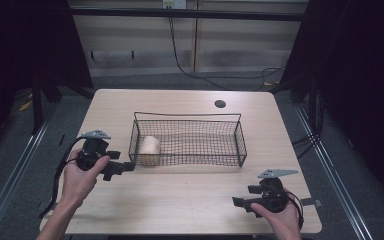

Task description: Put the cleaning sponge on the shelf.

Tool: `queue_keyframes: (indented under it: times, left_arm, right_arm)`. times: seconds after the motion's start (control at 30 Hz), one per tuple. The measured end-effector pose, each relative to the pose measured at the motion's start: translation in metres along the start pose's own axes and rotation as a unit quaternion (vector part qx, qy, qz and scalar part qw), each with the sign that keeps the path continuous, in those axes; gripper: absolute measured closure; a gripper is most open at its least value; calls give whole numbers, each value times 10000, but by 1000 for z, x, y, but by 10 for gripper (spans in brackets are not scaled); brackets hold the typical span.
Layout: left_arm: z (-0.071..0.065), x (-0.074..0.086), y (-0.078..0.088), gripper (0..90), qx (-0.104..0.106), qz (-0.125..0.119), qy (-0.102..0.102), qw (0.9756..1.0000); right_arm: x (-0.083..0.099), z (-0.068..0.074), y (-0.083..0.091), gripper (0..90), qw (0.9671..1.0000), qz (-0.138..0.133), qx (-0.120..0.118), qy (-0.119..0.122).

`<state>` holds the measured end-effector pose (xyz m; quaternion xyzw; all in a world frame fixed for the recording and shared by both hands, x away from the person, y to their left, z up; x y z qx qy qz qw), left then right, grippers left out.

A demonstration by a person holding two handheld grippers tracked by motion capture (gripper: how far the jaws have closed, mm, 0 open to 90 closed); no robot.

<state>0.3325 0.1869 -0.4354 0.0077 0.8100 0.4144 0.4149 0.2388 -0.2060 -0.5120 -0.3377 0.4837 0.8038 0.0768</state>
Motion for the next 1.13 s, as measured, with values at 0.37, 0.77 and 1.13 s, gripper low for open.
queue_keyframes:
  times: [0.37,0.77,1.13]
  left_arm:
    - [9,34,9,239,-269,-107,169,9994]
    - [4,77,6,179,-210,78,328,9992]
    - [6,106,-5,179,-3,145,415,9990]
  right_arm:
    - [0,0,0,173,10000,0,13,-13]
    - [0,-1,0,172,10000,-16,35,-27]
    - [-1,-1,0,177,9999,-82,59,14]
Point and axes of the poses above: each handheld gripper's, and its own axes: y roughly backward along the jaws, x roughly out of its underside, z roughly to its left, the point moved 7 cm from there along -y, roughly forward along the jaws, and after that the axes turned 3 degrees about x, right-handed, at the moved point
